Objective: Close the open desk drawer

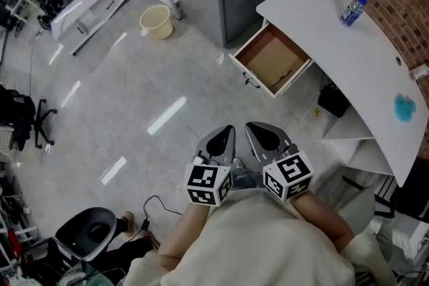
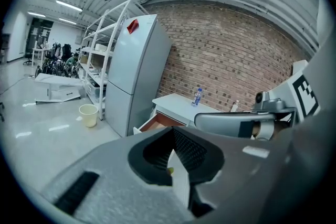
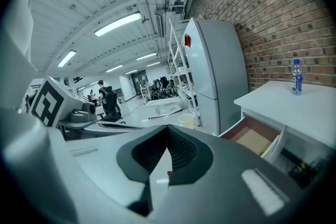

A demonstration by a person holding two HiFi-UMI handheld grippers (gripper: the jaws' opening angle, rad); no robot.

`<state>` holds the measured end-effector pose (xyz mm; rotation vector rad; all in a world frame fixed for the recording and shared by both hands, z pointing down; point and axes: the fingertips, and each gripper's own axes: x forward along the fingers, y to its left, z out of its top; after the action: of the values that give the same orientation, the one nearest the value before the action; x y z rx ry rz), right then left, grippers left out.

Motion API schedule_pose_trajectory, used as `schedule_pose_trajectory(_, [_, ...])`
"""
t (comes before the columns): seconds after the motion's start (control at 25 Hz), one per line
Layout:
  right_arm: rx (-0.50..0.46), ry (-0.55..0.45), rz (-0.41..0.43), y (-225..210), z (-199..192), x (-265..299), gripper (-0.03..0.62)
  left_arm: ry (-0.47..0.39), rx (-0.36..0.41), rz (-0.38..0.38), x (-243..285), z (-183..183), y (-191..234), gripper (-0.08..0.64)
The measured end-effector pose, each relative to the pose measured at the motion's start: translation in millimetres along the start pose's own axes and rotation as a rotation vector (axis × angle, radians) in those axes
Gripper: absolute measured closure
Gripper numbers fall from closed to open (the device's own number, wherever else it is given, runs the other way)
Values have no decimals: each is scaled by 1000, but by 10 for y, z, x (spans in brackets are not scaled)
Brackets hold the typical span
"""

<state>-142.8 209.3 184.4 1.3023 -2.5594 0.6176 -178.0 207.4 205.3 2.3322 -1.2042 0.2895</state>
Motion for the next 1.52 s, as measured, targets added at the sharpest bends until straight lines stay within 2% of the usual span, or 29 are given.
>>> schedule_pose_trajectory(0.32, [-4, -3, -15, 53, 30, 147, 588, -5, 11, -19, 31, 66, 151, 557])
schedule_pose_trajectory(0.96, [11, 8, 9, 109, 33, 387, 588, -4, -11, 25, 10, 90, 414, 557])
schedule_pose_trajectory(1.28, [20, 23, 35, 25, 24, 669, 588, 6, -36, 73, 126, 75, 719, 557])
schedule_pose_trajectory(1.52, [34, 23, 23, -156, 115, 1001, 588, 20, -32, 85, 336, 201, 1039, 557])
